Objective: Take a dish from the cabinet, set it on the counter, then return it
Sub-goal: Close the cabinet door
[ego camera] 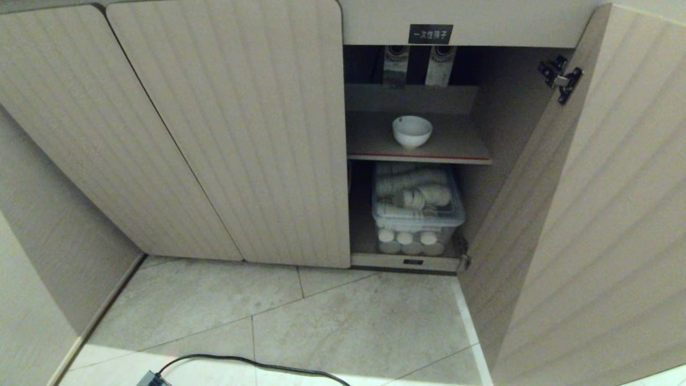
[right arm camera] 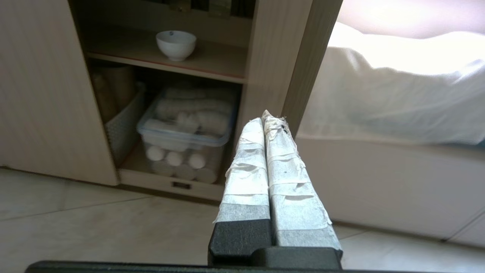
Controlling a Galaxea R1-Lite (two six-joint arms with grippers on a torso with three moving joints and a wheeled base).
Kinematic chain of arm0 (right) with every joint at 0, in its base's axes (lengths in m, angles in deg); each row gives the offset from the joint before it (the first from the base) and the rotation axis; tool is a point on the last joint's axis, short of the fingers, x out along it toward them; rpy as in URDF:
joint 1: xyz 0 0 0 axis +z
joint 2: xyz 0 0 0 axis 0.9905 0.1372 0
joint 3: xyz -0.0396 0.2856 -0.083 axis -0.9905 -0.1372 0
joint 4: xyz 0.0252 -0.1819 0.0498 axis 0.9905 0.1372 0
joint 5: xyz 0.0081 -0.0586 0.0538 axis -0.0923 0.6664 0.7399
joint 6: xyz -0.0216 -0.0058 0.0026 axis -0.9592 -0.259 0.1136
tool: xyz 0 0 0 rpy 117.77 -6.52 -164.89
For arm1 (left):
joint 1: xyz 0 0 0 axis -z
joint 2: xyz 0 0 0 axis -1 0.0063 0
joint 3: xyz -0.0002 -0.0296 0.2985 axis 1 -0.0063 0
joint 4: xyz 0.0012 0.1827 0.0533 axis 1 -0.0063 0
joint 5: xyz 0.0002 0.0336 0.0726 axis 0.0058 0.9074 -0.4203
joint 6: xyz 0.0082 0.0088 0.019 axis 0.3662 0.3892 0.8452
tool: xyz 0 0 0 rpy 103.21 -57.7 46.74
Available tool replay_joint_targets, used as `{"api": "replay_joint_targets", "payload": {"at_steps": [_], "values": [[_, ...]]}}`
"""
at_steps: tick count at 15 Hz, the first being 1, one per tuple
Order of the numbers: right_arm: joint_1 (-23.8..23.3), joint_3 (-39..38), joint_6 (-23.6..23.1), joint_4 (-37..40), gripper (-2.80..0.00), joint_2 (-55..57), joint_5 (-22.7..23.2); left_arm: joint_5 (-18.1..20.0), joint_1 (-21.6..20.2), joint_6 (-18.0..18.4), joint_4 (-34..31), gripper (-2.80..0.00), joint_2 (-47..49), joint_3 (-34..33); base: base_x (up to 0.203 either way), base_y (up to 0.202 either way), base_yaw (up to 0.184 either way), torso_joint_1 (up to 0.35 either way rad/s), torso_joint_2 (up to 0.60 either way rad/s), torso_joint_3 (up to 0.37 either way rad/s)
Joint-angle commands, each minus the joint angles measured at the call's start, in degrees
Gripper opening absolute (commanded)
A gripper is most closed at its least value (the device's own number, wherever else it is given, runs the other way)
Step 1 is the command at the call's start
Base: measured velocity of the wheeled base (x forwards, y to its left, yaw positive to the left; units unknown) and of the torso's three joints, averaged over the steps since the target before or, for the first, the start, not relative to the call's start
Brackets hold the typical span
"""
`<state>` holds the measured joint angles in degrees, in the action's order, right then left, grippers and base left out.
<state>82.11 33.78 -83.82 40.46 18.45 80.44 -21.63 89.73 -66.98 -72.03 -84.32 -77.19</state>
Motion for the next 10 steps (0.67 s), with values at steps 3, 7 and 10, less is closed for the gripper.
{"api": "replay_joint_targets", "payload": {"at_steps": [3, 7, 10], "values": [[0.00, 0.42, -4.30, -0.17, -2.80, -0.10, -0.33, -0.05, -0.01, -0.03, 0.04, -2.80, -0.02, 0.04, 0.000, 0.000, 0.000, 0.000, 0.00, 0.000], [0.00, 0.85, -7.78, 0.29, -2.80, 0.34, -7.54, 0.01, -0.01, -0.03, 0.04, -2.80, -0.02, 0.04, 0.000, 0.000, 0.000, 0.000, 0.00, 0.000], [0.00, 2.26, -7.64, 0.54, -2.80, 0.34, -16.84, -0.05, -0.01, -0.03, 0.04, -2.80, -0.02, 0.04, 0.000, 0.000, 0.000, 0.000, 0.00, 0.000]]}}
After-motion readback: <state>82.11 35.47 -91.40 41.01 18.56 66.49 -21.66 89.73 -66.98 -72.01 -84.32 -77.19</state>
